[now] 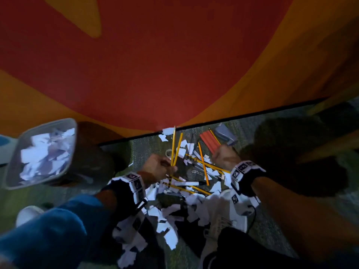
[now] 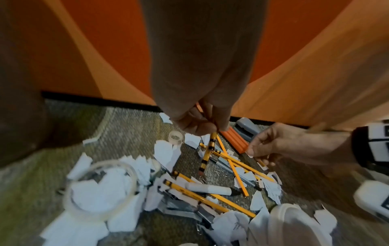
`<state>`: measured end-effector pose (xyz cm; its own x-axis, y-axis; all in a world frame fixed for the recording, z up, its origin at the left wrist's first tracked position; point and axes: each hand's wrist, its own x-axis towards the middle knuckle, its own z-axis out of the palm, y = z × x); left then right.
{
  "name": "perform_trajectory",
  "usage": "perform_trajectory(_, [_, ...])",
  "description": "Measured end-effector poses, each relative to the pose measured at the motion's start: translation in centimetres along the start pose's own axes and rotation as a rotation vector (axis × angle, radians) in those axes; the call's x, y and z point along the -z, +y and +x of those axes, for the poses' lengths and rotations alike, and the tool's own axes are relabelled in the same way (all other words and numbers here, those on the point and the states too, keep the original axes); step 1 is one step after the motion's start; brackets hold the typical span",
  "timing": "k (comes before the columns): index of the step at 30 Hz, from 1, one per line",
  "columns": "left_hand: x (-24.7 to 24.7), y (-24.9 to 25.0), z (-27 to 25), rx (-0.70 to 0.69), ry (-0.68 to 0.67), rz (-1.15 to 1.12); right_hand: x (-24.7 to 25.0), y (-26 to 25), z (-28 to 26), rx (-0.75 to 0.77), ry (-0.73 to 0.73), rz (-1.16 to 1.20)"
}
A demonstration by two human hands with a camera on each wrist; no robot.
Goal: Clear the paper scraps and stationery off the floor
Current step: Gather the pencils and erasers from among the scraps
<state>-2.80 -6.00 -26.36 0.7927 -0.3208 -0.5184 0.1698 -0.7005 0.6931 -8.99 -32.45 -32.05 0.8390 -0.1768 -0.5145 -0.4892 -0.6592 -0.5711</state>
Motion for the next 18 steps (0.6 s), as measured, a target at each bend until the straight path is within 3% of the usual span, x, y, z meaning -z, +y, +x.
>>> perform_trajectory(6, [5.2,6.1,-1.6,-0.153,-0.162,0.307,-0.4,-0.7,-3.4,-0.045,0.032,0.095])
perform_trajectory(9, [5.1,7.6,-1.2,-0.190,-0.200,0.302,-0.8,-1.0,-3.8,-0.044,0.032,0.102])
perform_trajectory(12, [3.8,6.8,-0.1,-0.183,-0.225,0.208,-1.9,-1.5,-3.1,-0.035,0.088,0.023])
perform_trajectory(18, [-1.1,0.6,4.9,-0.158,-0.181,-0.032,-6.0,0.0,0.1,0.014,0.217,-0.291])
